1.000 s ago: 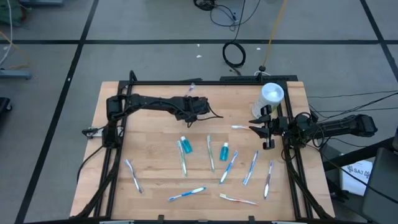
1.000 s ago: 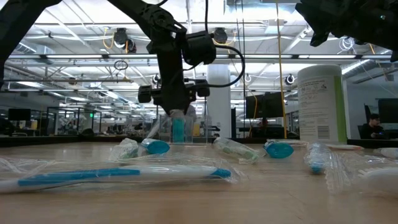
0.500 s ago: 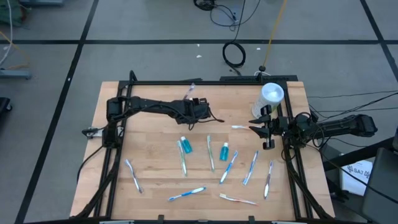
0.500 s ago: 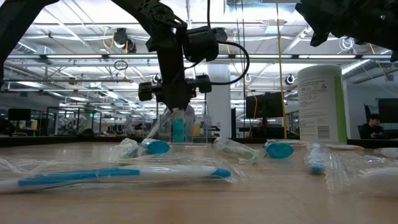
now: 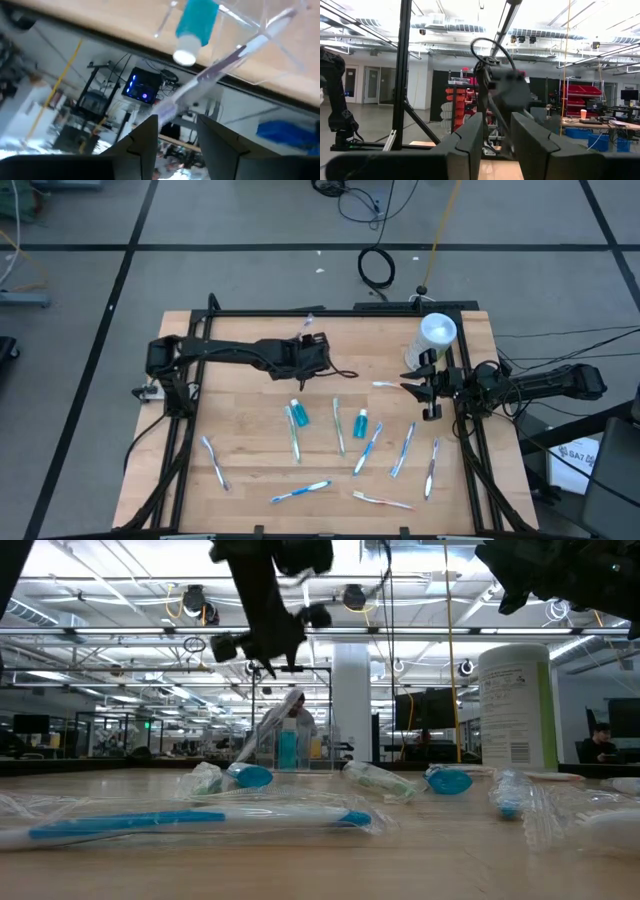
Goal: Pick & Place toothbrushing station
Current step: Put the top orange toothbrush into the right section of the organizer
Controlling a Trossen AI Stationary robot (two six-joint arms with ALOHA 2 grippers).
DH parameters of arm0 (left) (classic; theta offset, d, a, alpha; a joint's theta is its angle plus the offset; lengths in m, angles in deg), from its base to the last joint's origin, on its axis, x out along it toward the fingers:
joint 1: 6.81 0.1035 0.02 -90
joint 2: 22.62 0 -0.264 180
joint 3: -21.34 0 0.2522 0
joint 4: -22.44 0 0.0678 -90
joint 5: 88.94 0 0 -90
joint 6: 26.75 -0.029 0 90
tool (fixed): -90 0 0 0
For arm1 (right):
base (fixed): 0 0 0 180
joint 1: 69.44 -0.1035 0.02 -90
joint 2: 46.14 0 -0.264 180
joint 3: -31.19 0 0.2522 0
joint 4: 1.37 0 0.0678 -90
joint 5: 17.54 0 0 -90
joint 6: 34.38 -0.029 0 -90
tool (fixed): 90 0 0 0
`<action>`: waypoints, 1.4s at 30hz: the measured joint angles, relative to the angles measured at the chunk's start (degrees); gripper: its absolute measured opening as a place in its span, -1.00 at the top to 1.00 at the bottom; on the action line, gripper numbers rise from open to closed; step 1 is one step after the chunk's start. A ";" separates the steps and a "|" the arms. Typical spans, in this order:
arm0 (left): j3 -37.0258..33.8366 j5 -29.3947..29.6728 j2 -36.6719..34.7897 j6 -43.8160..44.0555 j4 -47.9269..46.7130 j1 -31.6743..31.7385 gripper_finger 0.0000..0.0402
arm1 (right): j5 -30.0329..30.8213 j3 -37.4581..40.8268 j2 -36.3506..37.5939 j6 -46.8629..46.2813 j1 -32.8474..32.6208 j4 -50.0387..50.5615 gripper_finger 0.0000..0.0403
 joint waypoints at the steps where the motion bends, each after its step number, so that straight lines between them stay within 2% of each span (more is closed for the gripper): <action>1: 0.00 -1.05 -1.35 3.54 -0.59 -0.58 0.30 | 0.00 0.00 0.00 0.00 -0.01 0.00 0.54; 7: 0.00 -15.92 -11.31 34.17 -4.02 -3.06 0.30 | -0.04 0.00 0.00 0.00 -0.01 0.86 0.54; 10: 0.00 -20.55 -16.72 50.55 -4.53 -3.36 0.30 | -0.02 0.00 -0.10 -0.01 0.01 1.57 0.53; 19: 0.00 -32.82 -31.50 81.88 -14.37 -2.97 0.30 | -0.02 0.00 -1.97 -3.03 0.00 0.99 0.36; 21: -0.87 -34.26 -34.51 84.46 -15.45 -2.94 0.30 | 0.17 0.00 -3.07 -3.39 -0.01 0.57 0.30; 24: -5.37 -35.07 -40.18 84.41 -11.87 -3.31 0.30 | 1.51 0.00 -5.50 -5.99 -0.01 -1.24 0.24; 28: -15.55 -35.11 -47.60 84.36 -2.68 -3.35 0.30 | 1.71 -1.26 -9.27 -7.37 0.00 -2.22 0.22; 31: -24.55 -35.09 -52.19 84.51 4.58 -3.36 0.30 | 1.70 -4.24 -12.92 -8.48 -0.03 0.68 0.23; 36: -37.80 -35.09 -55.92 85.91 20.31 -3.35 0.30 | 2.12 -12.58 -20.50 -10.34 -0.03 13.66 0.22; 39: -41.21 -35.08 -56.00 85.11 25.46 -3.35 0.30 | 7.09 -18.26 -24.78 -10.63 -0.03 25.79 0.22; 42: -41.55 -34.78 -56.01 82.66 25.47 -2.89 0.30 | 13.41 -23.81 -28.87 -12.87 0.02 39.22 0.23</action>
